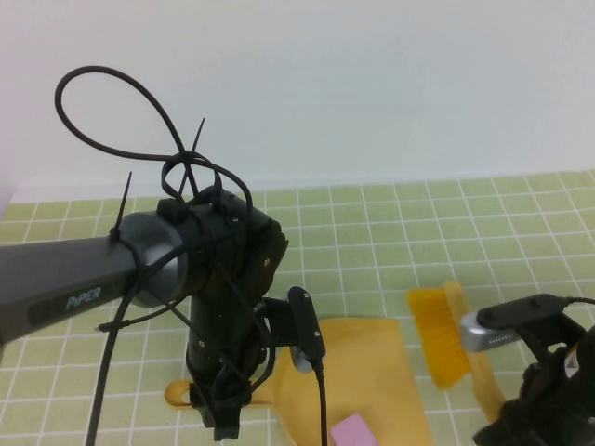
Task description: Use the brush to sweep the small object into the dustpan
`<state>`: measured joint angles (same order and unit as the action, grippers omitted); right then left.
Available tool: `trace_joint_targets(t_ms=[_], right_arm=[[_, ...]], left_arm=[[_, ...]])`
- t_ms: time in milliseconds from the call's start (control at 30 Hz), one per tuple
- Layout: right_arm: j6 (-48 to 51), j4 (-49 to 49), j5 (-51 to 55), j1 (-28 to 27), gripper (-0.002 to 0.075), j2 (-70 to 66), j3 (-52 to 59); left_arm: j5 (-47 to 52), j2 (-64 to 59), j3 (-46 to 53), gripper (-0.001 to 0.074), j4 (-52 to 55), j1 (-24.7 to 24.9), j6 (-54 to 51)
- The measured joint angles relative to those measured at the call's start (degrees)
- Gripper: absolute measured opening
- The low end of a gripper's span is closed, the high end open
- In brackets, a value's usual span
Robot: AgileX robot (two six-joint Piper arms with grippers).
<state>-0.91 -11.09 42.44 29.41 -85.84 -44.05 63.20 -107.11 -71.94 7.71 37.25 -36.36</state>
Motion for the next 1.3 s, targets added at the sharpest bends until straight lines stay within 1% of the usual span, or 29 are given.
trace_joint_targets(t_ms=[100, 167, 233, 267, 400, 500, 567, 700, 867, 900, 933, 1000, 1100, 1167, 1300], right_arm=[[-0.05, -1.13, -3.01, 0.00, 0.0176, 0.00, 0.00], [-0.93, -1.28, -4.23, -0.32, 0.0176, 0.00, 0.00], [-0.99, -2.38, -5.21, -1.84, 0.0176, 0.00, 0.00], [-0.99, -2.65, -5.46, -2.86, 0.0176, 0.00, 0.00], [1.41, -4.01, -5.17, -7.80, 0.0176, -0.61, 0.00], [9.42, -10.09, -3.42, -11.17, 0.0176, -3.83, 0.00], [14.59, -15.25, -2.45, -11.92, 0.0176, -6.18, 0.00], [19.43, -21.15, -2.35, -12.03, 0.0176, -9.46, 0.00], [20.82, -21.66, -2.09, -12.03, 0.0176, -12.21, 0.00], [20.82, -21.31, -2.08, -12.03, 0.0176, -12.70, 0.00], [20.82, -20.98, -2.08, -12.04, 0.0176, -12.87, 0.00], [20.82, -20.89, -2.08, -12.04, 0.0178, -12.96, 0.00], [20.82, -20.15, -1.40, -12.04, 0.0197, -12.96, 0.00], [20.82, -18.71, -1.10, -12.04, 0.0223, -12.96, 0.00], [20.82, -17.25, -0.86, -12.04, 0.0280, -12.96, 0.00]], left_arm=[[-0.78, 0.00, 0.00, 0.0231, 0.00, 0.00, 0.90], [-1.40, 0.00, 0.00, 0.0358, 0.00, 0.00, 2.77], [-1.40, 0.11, 0.00, 0.0439, 0.00, 0.00, 3.49], [-1.40, 0.11, 0.00, 0.0460, 0.29, 0.00, 4.47], [-1.05, 0.18, -0.04, 0.0462, 1.91, 0.00, 4.42], [-0.94, 0.79, -0.04, 0.0462, 2.22, 0.00, 4.76], [-0.94, 1.71, -0.04, 0.0462, 1.52, 0.00, 4.74], [-0.94, 4.52, -0.04, 0.0462, 1.37, 0.00, 4.74], [-0.94, 9.03, -0.04, 0.0459, 1.05, 0.00, 4.74], [-0.94, 9.70, -0.04, 0.0453, 0.91, 0.00, 5.20], [-0.94, 10.60, -0.04, 0.0428, 0.91, 0.00, 5.36], [-0.65, 12.24, -0.04, 0.0344, 1.05, 0.00, 5.36], [-0.52, 15.06, -0.04, 0.0153, 1.44, 0.00, 5.36], [-0.52, 16.89, -0.04, 0.0001, 1.44, 0.00, 5.36], [-0.44, 20.22, -0.04, 0.0000, 1.20, 0.00, 7.01]])
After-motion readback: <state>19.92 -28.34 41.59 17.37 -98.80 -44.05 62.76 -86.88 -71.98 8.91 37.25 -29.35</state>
